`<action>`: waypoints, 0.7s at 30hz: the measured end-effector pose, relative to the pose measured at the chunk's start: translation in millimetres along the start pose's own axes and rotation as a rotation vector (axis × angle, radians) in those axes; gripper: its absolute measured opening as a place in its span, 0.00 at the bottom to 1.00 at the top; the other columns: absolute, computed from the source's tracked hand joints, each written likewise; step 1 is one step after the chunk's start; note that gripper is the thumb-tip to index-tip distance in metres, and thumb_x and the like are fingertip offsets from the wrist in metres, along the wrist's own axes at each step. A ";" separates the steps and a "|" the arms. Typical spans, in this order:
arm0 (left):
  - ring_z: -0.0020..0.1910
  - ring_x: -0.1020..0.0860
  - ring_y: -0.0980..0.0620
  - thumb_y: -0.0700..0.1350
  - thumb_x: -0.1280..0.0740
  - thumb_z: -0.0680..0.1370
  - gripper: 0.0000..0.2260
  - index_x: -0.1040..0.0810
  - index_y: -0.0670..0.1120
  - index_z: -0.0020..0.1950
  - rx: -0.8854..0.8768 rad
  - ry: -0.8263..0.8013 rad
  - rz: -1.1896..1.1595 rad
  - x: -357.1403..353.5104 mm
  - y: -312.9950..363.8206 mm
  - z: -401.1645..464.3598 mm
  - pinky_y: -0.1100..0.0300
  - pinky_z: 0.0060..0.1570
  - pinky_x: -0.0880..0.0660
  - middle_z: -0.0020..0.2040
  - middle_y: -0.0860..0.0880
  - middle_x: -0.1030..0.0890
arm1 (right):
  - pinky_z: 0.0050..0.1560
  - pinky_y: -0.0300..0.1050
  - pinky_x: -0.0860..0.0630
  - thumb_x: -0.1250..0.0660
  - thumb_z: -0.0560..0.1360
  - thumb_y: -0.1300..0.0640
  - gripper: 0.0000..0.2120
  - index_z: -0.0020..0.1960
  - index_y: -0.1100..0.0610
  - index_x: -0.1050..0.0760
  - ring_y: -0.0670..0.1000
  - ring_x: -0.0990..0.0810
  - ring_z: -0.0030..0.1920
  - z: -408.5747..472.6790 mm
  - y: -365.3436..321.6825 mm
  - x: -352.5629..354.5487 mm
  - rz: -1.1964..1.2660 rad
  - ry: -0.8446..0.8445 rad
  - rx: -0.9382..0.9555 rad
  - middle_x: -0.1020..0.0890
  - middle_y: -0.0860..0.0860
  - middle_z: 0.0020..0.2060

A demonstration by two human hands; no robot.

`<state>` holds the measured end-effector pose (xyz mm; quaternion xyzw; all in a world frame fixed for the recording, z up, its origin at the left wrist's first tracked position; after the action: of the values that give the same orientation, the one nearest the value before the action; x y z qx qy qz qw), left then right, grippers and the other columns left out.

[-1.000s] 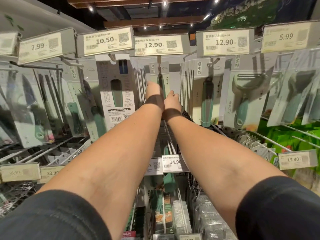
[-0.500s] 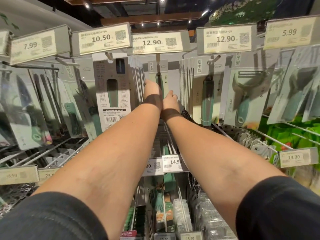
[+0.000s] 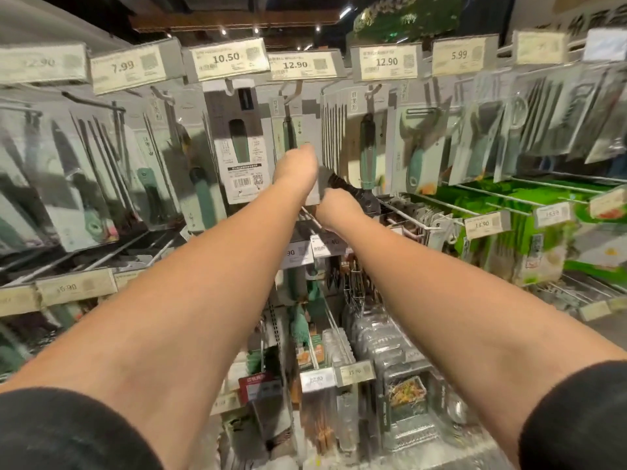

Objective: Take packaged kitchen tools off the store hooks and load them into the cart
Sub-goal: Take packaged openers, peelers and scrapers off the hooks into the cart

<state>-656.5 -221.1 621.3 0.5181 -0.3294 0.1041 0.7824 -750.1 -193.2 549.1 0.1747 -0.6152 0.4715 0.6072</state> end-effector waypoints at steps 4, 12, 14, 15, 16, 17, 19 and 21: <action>0.54 0.23 0.42 0.41 0.43 0.82 0.13 0.22 0.43 0.61 -0.140 -0.001 -0.003 14.5 3.8 -42.0 0.55 0.50 0.29 0.55 0.42 0.21 | 0.49 0.49 0.23 0.39 0.80 0.52 0.19 0.65 0.61 0.25 0.57 0.21 0.51 -39.9 10.2 12.5 0.014 0.055 0.071 0.20 0.57 0.56; 0.46 0.25 0.51 0.47 0.40 0.80 0.14 0.21 0.50 0.63 -0.112 0.062 0.291 58.8 -63.0 -151.7 0.58 0.42 0.32 0.53 0.51 0.20 | 0.63 0.56 0.25 0.37 0.78 0.50 0.22 0.69 0.56 0.26 0.60 0.25 0.63 -137.1 -9.1 6.1 -0.107 0.007 0.262 0.24 0.58 0.66; 0.48 0.24 0.48 0.47 0.40 0.81 0.13 0.21 0.49 0.63 -0.012 0.052 0.334 66.3 -101.3 -184.8 0.58 0.44 0.31 0.55 0.48 0.20 | 0.61 0.55 0.23 0.37 0.78 0.51 0.20 0.68 0.57 0.26 0.60 0.22 0.61 -166.0 -13.3 -15.6 -0.076 -0.066 0.314 0.23 0.58 0.64; 0.50 0.23 0.46 0.47 0.40 0.81 0.13 0.21 0.48 0.63 0.043 0.049 0.367 68.9 -121.8 -204.3 0.58 0.45 0.31 0.56 0.47 0.20 | 0.61 0.55 0.23 0.37 0.79 0.50 0.21 0.68 0.58 0.26 0.60 0.22 0.61 -181.4 -15.2 -29.2 -0.071 -0.108 0.334 0.22 0.58 0.64; 0.52 0.22 0.44 0.47 0.40 0.81 0.13 0.21 0.48 0.62 0.099 0.037 0.404 69.6 -144.4 -222.3 0.57 0.45 0.29 0.57 0.45 0.19 | 0.61 0.55 0.24 0.38 0.79 0.49 0.22 0.69 0.58 0.27 0.60 0.23 0.61 -196.3 -17.3 -44.5 -0.074 -0.152 0.360 0.23 0.58 0.65; 0.55 0.22 0.43 0.47 0.40 0.80 0.13 0.21 0.48 0.62 0.156 0.018 0.435 69.6 -168.7 -242.3 0.56 0.47 0.28 0.58 0.44 0.19 | 0.62 0.55 0.25 0.38 0.80 0.48 0.23 0.71 0.58 0.28 0.60 0.24 0.63 -214.5 -21.1 -60.1 -0.083 -0.198 0.390 0.24 0.58 0.66; 0.56 0.21 0.43 0.47 0.40 0.79 0.13 0.21 0.47 0.61 0.254 -0.032 0.459 68.9 -211.8 -285.0 0.54 0.51 0.26 0.59 0.44 0.19 | 0.64 0.55 0.27 0.39 0.80 0.47 0.24 0.73 0.57 0.30 0.61 0.26 0.66 -248.1 -27.5 -92.1 -0.098 -0.271 0.446 0.27 0.58 0.68; 0.50 0.21 0.44 0.47 0.40 0.80 0.13 0.21 0.46 0.60 0.348 -0.080 0.460 71.2 -251.5 -333.6 0.55 0.46 0.27 0.56 0.44 0.18 | 0.63 0.53 0.28 0.38 0.80 0.48 0.24 0.71 0.58 0.28 0.61 0.26 0.66 -281.6 -35.2 -125.2 -0.083 -0.342 0.493 0.26 0.59 0.67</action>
<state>-339.5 -51.4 397.0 0.5599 -0.4459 0.3133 0.6241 -533.1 -32.3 396.6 0.4184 -0.5679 0.5452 0.4530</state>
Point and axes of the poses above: each hand's wrist, its own z-axis towards the middle knuckle, its own x-axis out of the back of the hand, y = z × x, the point moved 8 cm from there along z, towards the middle knuckle
